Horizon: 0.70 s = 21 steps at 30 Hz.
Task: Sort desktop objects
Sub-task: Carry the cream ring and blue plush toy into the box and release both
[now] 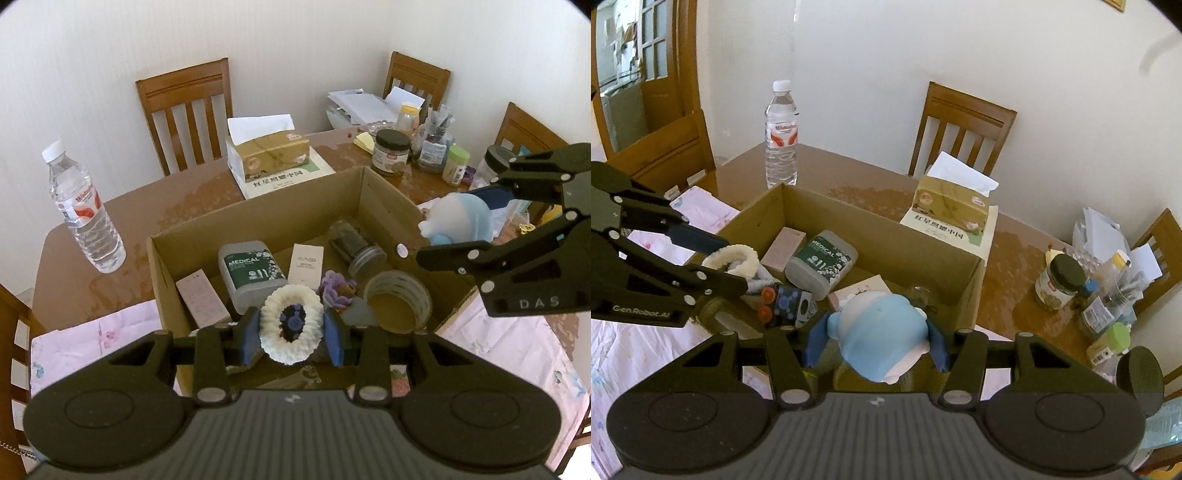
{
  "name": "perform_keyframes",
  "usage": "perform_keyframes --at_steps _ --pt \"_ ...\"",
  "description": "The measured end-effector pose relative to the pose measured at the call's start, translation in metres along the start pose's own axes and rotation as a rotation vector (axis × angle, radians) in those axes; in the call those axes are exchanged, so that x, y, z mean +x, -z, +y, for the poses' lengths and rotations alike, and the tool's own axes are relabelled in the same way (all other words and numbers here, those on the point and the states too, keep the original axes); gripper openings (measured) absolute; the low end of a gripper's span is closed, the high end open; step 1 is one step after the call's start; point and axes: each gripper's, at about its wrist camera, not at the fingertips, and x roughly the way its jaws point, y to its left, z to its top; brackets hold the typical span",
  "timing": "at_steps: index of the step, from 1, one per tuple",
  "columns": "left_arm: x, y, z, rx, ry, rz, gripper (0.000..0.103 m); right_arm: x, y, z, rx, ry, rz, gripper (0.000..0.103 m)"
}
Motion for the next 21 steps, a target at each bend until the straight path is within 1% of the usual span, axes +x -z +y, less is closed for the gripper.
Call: perform_keyframes --at_steps 2,4,5,6,8,10,12,15,17,21 --pt "0.002 -0.001 0.000 0.005 -0.002 0.006 0.038 0.003 -0.001 0.001 -0.006 0.010 0.001 0.061" --pt "0.004 -0.001 -0.001 0.015 -0.003 0.021 0.049 0.003 -0.002 0.000 0.009 0.027 -0.006 0.069" --pt "0.004 -0.001 -0.002 0.020 -0.004 0.027 0.059 0.002 -0.002 -0.001 0.020 0.037 -0.009 0.080" --pt "0.003 -0.001 -0.003 0.026 -0.013 0.022 0.066 0.000 -0.002 -0.002 0.030 0.039 -0.019 0.083" --pt "0.000 0.000 -0.005 0.042 -0.020 0.007 0.067 -0.004 -0.002 -0.002 0.033 0.034 -0.028 0.084" --pt "-0.002 0.000 -0.005 0.045 -0.020 0.004 0.072 -0.007 -0.001 -0.001 0.024 0.037 -0.030 0.084" --pt "-0.005 -0.001 -0.005 0.037 -0.015 -0.004 0.079 -0.008 0.001 0.000 0.020 0.038 -0.029 0.084" --pt "-0.011 -0.002 -0.005 0.023 -0.017 -0.016 0.086 -0.011 0.003 0.000 0.035 0.040 -0.028 0.085" --pt "-0.015 -0.001 -0.005 0.017 -0.025 -0.030 0.088 -0.012 0.004 0.000 0.045 0.035 -0.028 0.086" --pt "-0.021 0.001 -0.007 0.008 -0.027 -0.026 0.089 -0.017 0.009 0.002 0.054 0.034 -0.029 0.089"
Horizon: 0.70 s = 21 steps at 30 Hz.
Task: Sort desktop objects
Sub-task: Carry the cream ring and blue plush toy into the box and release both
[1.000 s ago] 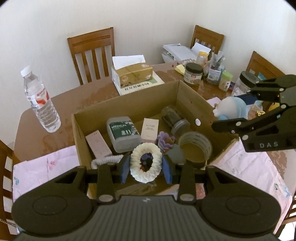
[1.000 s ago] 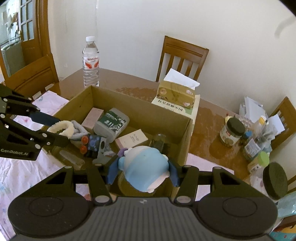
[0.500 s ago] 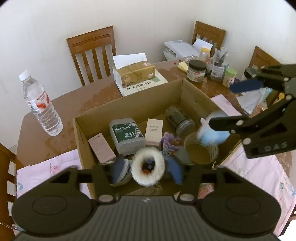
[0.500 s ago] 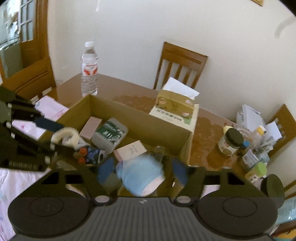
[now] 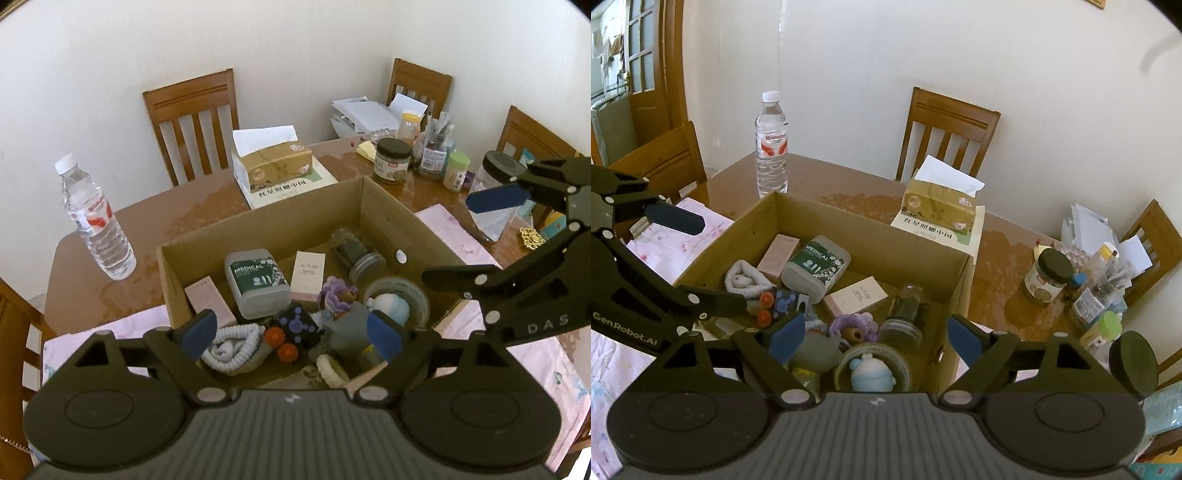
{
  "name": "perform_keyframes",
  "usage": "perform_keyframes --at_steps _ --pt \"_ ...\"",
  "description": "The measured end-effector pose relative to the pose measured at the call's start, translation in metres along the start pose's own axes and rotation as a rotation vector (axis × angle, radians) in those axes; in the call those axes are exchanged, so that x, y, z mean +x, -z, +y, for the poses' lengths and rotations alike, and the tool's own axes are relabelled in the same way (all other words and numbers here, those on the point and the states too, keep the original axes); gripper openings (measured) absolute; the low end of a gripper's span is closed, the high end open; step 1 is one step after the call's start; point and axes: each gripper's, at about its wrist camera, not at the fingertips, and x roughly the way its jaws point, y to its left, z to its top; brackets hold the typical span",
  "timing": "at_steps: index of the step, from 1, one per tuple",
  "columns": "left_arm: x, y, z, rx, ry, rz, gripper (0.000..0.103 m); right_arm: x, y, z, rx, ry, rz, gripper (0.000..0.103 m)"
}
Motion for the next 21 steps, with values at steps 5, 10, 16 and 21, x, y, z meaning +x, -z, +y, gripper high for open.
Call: perform_keyframes --at_steps 5,10,16,21 --pt "-0.010 0.008 -0.003 -0.013 -0.005 0.004 0.089 -0.010 0.006 0.001 0.034 -0.007 -0.007 0.093" --pt "-0.021 0.019 -0.007 -0.028 -0.007 -0.003 0.089 -0.019 0.018 0.002 0.067 -0.010 -0.002 0.094" --pt "-0.028 0.035 -0.008 -0.063 -0.005 0.000 0.090 -0.027 0.034 0.002 0.105 -0.008 0.008 0.097" --pt "-0.032 0.048 -0.009 -0.074 -0.031 0.009 0.090 -0.031 0.046 0.004 0.117 -0.016 0.011 0.098"
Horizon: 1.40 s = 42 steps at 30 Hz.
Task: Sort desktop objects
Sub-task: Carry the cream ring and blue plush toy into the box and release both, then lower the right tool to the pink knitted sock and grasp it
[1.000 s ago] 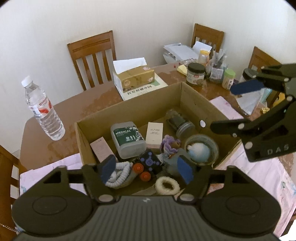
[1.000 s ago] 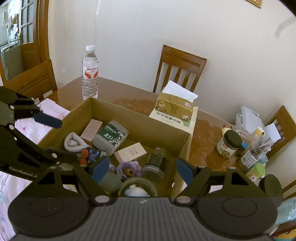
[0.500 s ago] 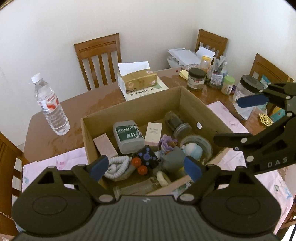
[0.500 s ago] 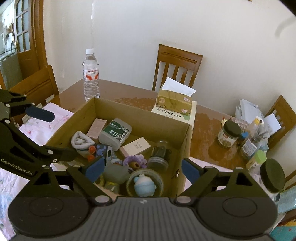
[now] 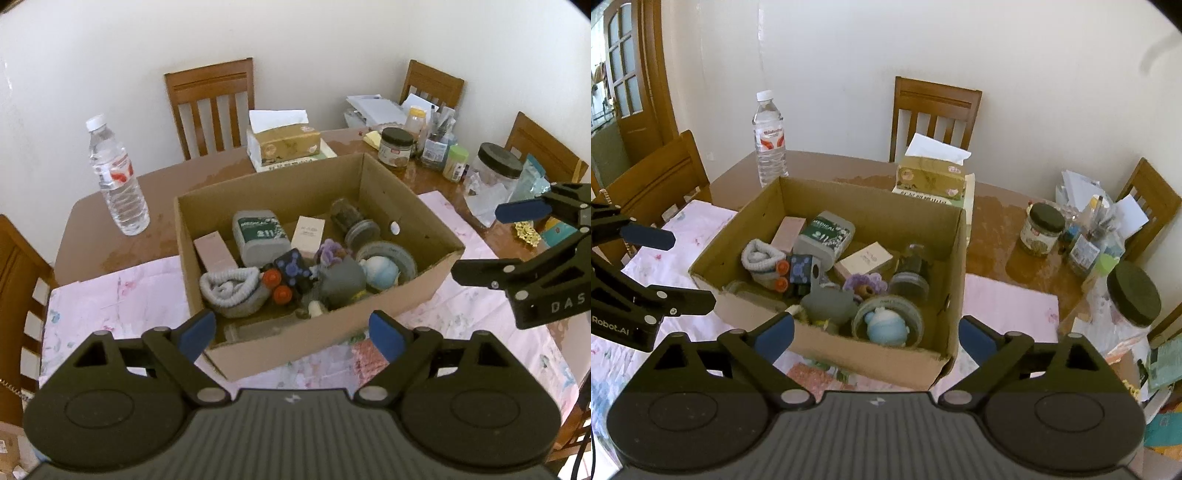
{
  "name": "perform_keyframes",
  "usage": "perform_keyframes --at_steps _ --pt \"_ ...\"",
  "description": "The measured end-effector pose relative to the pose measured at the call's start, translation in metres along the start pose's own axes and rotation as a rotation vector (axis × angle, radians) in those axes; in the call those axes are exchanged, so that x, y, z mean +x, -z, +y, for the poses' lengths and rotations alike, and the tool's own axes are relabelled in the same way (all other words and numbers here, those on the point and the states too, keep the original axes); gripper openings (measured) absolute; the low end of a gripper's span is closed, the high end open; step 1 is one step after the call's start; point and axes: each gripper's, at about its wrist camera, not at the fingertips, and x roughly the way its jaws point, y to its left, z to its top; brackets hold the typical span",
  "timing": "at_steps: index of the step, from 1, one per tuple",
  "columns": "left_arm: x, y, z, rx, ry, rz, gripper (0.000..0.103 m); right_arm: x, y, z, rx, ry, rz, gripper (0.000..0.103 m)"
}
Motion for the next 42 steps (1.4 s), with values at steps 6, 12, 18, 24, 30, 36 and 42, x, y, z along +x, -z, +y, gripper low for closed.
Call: perform_keyframes --at_steps 6,12,18,24,30,36,42 --pt "-0.007 0.016 0.000 -0.022 -0.025 0.004 0.090 0.005 0.021 0.002 -0.011 -0.025 0.027 0.099" --pt "-0.006 0.034 0.001 -0.044 -0.015 0.009 0.090 0.023 0.046 0.013 -0.055 -0.046 0.067 0.099" --pt "0.002 0.052 0.003 -0.064 -0.021 0.014 0.090 0.050 0.064 0.023 -0.093 -0.094 0.097 0.099" --pt "0.010 0.067 0.005 -0.096 -0.014 0.037 0.090 0.076 0.074 0.034 -0.164 -0.122 0.129 0.099" --pt "0.010 0.073 0.009 -0.153 -0.018 0.088 0.090 0.098 0.081 0.036 -0.181 -0.154 0.188 0.099" --pt "0.012 0.081 0.011 -0.184 -0.041 0.097 0.090 0.114 0.082 0.037 -0.214 -0.166 0.200 0.099" --pt "0.013 0.086 0.010 -0.198 -0.056 0.104 0.090 0.125 0.082 0.042 -0.261 -0.189 0.200 0.099"
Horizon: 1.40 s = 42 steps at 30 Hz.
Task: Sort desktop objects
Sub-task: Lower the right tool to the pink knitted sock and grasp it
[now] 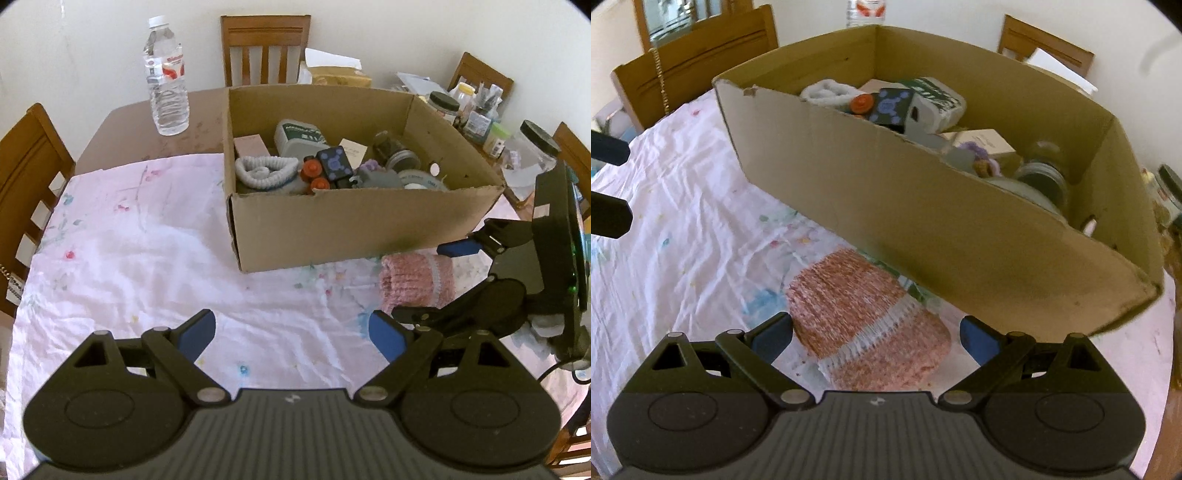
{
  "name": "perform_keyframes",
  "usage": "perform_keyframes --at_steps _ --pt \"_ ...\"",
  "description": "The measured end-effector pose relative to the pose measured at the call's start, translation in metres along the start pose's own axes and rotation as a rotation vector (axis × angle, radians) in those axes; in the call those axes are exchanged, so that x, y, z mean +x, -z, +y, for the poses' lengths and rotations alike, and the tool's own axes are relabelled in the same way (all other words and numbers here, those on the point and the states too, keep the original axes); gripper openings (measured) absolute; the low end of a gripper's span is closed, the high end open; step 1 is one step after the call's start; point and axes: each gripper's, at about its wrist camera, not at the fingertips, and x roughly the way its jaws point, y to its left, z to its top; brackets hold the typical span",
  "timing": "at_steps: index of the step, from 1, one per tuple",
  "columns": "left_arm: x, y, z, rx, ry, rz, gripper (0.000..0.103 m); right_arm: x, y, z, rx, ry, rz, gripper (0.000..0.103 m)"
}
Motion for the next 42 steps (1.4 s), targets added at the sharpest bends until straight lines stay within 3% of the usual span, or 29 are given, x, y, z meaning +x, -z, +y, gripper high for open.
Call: perform_keyframes --at_steps 22,32,42 --pt "-0.003 0.001 0.000 -0.044 0.003 -0.011 0.090 0.004 -0.002 0.012 -0.109 -0.036 -0.005 0.094" --pt "-0.006 0.000 0.004 -0.059 -0.003 -0.008 0.090 -0.002 -0.007 0.012 -0.091 -0.060 0.001 0.074" --pt "-0.009 -0.012 -0.004 -0.015 0.030 -0.022 0.090 -0.026 -0.014 0.005 -0.017 -0.067 0.003 0.071"
